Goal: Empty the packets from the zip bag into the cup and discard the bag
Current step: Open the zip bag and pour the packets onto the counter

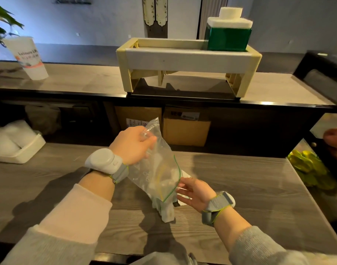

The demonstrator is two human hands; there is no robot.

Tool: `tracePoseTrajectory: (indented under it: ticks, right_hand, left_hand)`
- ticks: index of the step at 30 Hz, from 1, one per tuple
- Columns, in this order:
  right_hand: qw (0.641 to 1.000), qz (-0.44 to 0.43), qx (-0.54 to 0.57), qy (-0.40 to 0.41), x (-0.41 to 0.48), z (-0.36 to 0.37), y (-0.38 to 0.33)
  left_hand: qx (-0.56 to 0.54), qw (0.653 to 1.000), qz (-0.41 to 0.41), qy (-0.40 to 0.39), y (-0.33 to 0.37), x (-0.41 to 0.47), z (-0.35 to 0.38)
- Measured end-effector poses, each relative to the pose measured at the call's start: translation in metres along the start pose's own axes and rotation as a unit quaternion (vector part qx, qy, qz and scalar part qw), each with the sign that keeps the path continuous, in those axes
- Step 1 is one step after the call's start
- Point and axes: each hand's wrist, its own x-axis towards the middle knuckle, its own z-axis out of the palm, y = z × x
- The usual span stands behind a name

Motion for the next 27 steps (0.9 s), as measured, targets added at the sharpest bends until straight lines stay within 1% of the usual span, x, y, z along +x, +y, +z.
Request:
tracePoseTrajectory:
  ticks: [6, 10, 13, 15, 17, 21, 23, 25, 27]
  right_hand:
    - [0.999, -0.010, -0.023, -0.042, -0.001, 0.003, -0.002]
    - [0.997, 0.006, 0.038, -0.066, -0.001, 0.001, -0.003]
    - [0.989, -0.011, 0.096, -0.115, -0.006, -0.002, -0.006]
    - [0.987, -0.031, 0.089, -0.127, -0.008, -0.006, -0.009]
    - [0.991, -0.048, 0.081, -0.091, -0.006, -0.013, -0.010]
    - [0.992, -0.098, 0.047, 0.065, -0.008, -0.031, -0.013]
    - [0.985, -0.112, 0.050, 0.125, -0.009, -0.042, -0.014]
    - [0.972, -0.122, 0.079, 0.184, -0.009, -0.056, -0.014]
    - [0.963, -0.127, 0.087, 0.221, -0.013, -0.065, -0.015]
  left_hand:
    - [-0.087, 0.996, 0.024, 0.011, 0.005, 0.003, -0.009]
    - [-0.167, 0.986, 0.016, 0.011, 0.002, 0.005, -0.007]
    - [-0.216, 0.976, -0.012, 0.012, -0.008, 0.007, 0.002]
    - [-0.231, 0.972, -0.031, 0.021, -0.019, 0.007, 0.010]
    - [-0.223, 0.973, -0.049, 0.025, -0.030, 0.008, 0.022]
    - [-0.186, 0.977, -0.098, 0.018, -0.051, 0.010, 0.051]
    - [-0.133, 0.982, -0.130, 0.016, -0.059, 0.010, 0.068]
    - [-0.089, 0.985, -0.146, -0.008, -0.065, 0.009, 0.085]
    - [-0.064, 0.986, -0.149, -0.048, -0.073, 0.006, 0.098]
